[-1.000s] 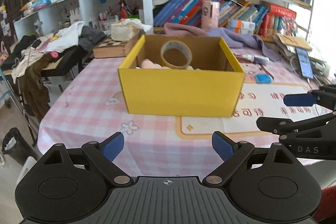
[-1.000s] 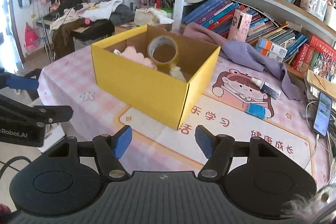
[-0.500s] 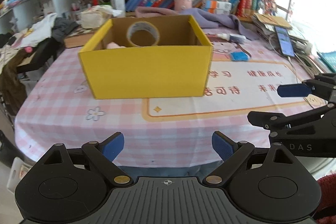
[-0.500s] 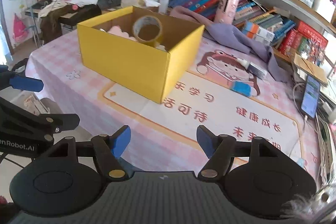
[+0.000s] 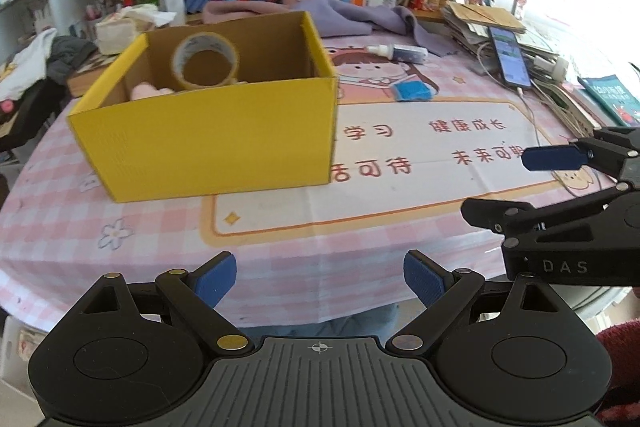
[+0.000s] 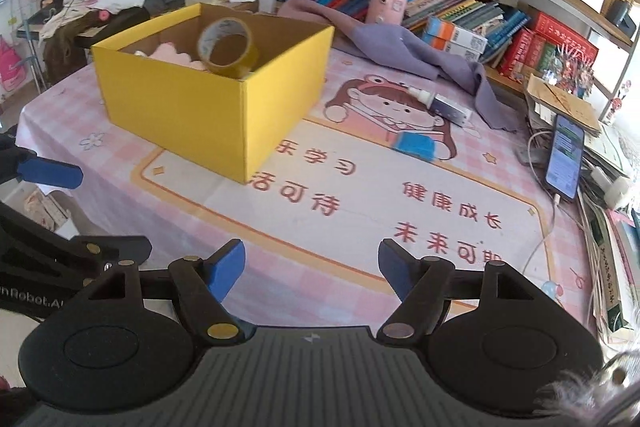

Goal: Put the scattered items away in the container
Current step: 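Move both tools toward the blue cloth and white spray bottle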

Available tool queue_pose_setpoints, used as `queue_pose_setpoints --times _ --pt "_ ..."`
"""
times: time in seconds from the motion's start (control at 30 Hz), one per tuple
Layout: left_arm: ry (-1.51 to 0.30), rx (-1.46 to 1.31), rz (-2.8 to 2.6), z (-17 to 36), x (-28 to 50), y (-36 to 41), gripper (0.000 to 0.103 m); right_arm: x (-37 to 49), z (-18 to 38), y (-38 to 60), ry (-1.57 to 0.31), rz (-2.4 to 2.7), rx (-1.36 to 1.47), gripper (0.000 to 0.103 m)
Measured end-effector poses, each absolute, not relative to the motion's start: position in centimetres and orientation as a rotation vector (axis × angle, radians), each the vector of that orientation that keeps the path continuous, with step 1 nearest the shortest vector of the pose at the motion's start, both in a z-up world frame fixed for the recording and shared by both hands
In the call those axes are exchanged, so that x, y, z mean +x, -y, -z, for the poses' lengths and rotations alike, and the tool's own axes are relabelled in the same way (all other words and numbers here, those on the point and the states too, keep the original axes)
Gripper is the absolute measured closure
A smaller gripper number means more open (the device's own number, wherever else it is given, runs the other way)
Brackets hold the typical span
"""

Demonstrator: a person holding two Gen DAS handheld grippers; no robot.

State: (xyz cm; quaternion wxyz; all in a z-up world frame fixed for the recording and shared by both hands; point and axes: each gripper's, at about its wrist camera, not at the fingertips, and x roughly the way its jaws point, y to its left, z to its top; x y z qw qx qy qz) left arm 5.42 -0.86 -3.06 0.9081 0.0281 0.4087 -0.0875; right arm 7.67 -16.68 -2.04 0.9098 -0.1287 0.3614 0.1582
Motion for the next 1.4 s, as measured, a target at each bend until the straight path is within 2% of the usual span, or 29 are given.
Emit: queue_pose_setpoints --times 0.57,1.13,1.4 --pt "-0.860 0.080 0.272 3.7 11.0 8.0 0.010 13.5 2.4 23.5 -0.783 -0.267 -0.243 0.030" --pt "-0.887 0.040 0.239 5.3 18.7 15.4 0.010 22.4 3.0 31.1 -0.799 -0.303 -0.258 0.030" --pt "-0.846 0.082 0.199 4.9 21.6 17.3 0.011 27.2 3.1 33.7 -0.802 -0.348 -0.220 0.031"
